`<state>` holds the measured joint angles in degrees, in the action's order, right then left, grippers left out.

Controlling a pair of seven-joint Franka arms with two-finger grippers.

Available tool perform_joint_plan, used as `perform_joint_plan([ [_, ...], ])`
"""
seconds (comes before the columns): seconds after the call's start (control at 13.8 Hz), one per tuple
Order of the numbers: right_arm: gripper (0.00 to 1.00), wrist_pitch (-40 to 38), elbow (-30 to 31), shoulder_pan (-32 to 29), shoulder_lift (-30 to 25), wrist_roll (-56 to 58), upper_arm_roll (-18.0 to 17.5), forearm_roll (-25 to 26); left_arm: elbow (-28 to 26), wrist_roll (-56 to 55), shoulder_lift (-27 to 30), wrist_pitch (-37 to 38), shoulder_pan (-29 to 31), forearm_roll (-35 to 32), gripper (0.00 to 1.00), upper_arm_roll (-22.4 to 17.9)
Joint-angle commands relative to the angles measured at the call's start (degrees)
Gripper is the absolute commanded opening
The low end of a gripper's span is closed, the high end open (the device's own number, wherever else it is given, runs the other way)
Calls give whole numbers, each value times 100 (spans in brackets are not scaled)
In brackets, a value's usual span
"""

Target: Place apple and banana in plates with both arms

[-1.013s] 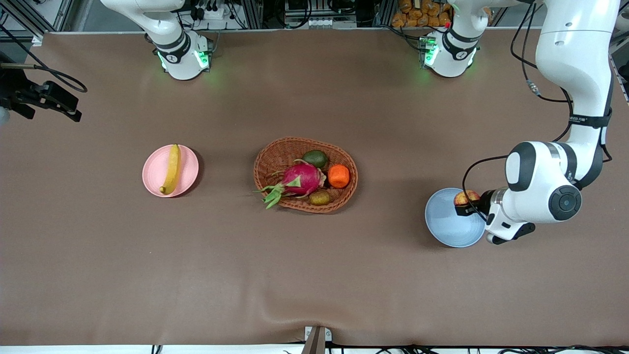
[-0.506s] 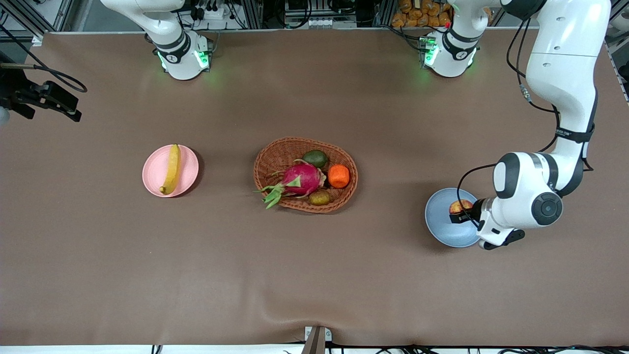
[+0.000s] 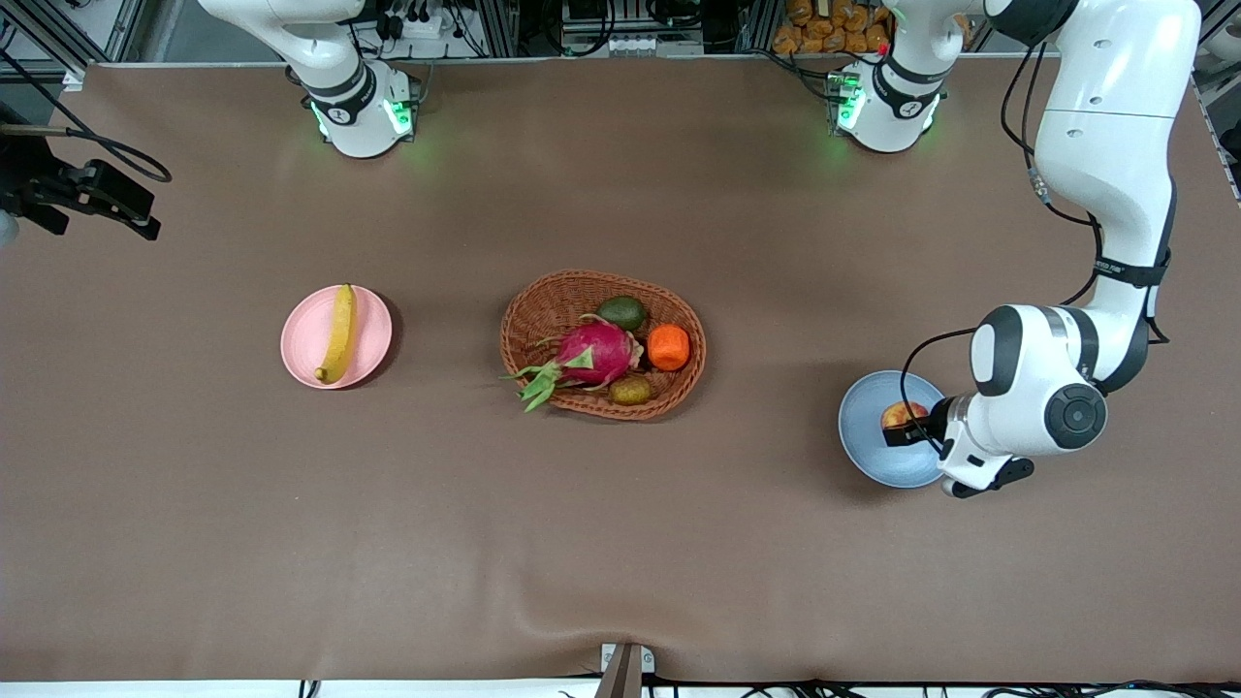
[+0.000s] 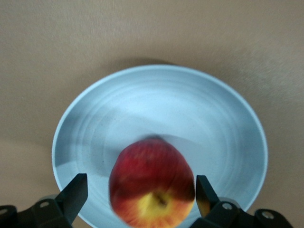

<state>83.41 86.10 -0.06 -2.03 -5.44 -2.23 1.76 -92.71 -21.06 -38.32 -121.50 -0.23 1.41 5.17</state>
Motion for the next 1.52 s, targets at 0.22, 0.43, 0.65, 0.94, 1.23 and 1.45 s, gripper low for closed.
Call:
perform_joint_plan([
  [0.22,100,-61,-93,-29,54,-10,4,-79,130,40,772,512,-21,-105,100,54],
  [0.43,100,-70,-93,-29,54,-10,4,-79,191,75,1465,1109,-12,-105,100,116],
  [0.65,100,-79,-93,-38,54,-1,13,-79,183,137,2212,1917,-3,-105,100,247],
  [0.94,100,-70,-93,-38,54,-1,13,-79,-150,190,3232,2351,41,-79,100,440],
  [1.23,100,-61,-93,-12,54,-10,13,-79,-310,461,3980,2718,49,-79,100,476],
  [1.45,100,-79,-84,-20,54,-27,13,-79,-380,620,4429,3202,67,-70,100,468],
])
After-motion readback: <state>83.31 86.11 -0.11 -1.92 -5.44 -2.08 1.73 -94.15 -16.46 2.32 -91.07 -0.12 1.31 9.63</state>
